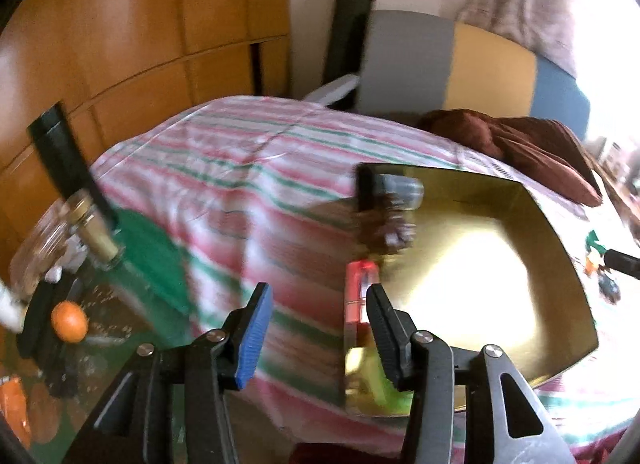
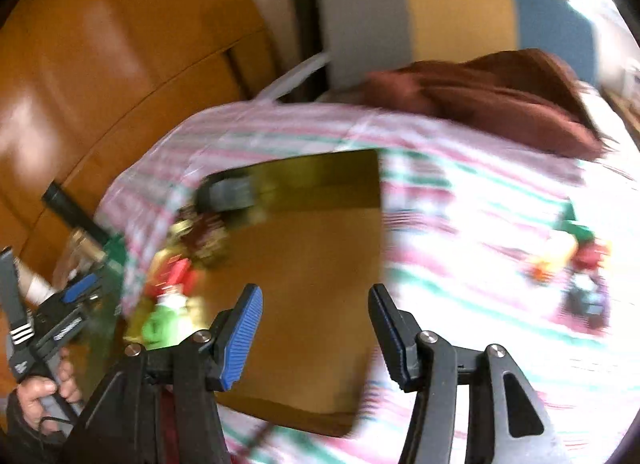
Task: Organize rigid objects
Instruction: 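Move both tools back toward the remaining toys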
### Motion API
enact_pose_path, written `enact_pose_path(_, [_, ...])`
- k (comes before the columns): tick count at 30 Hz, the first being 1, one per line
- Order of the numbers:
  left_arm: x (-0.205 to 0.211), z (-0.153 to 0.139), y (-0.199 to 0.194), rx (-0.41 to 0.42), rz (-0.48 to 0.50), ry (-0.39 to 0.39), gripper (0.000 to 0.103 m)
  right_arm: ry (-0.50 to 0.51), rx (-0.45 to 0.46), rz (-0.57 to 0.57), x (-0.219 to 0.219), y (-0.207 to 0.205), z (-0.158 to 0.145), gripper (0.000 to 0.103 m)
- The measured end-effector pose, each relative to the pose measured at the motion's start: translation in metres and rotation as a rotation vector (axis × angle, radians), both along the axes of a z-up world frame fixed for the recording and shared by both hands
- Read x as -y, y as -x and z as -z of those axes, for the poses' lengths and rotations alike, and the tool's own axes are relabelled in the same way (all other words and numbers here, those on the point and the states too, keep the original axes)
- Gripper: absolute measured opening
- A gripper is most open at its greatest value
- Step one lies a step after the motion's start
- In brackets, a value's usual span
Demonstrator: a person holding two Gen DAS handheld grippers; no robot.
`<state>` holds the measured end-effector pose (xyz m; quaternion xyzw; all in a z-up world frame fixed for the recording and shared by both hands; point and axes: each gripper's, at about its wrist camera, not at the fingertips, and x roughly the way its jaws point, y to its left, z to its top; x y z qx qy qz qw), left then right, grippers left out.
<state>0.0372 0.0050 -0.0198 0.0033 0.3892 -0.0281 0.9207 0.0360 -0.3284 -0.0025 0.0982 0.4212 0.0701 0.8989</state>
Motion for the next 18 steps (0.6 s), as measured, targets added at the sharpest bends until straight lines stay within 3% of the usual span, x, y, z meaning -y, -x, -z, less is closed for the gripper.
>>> enact_pose_path(5, [0.054, -0.016, 0.0, 0.028, 0.135, -0.002, 0.057, 0.066, -0.015, 0.244, 0.106, 0.015, 0.009, 0.056])
enact_pose_path(9, [0.114, -0.028, 0.002, 0.027, 0.282, 0.013, 0.057, 0.102, -0.055, 0.489, 0.195, 0.031, 0.035, 0.056])
enact_pose_path(13, [0.181, -0.035, 0.007, 0.029, 0.44, 0.018, 0.057, -0.011, -0.114, 0.709, 0.268, 0.057, 0.073, 0.056])
enact_pose_path(16, [0.236, -0.031, 0.011, 0.004, 0.551, 0.006, 0.057, -0.107, -0.141, 0.838, 0.297, 0.067, 0.078, 0.056])
enact_pose_path(18, [0.266, -0.027, 0.013, -0.016, 0.618, 0.021, 0.057, -0.156, -0.149, 0.863, 0.305, 0.07, 0.08, 0.056])
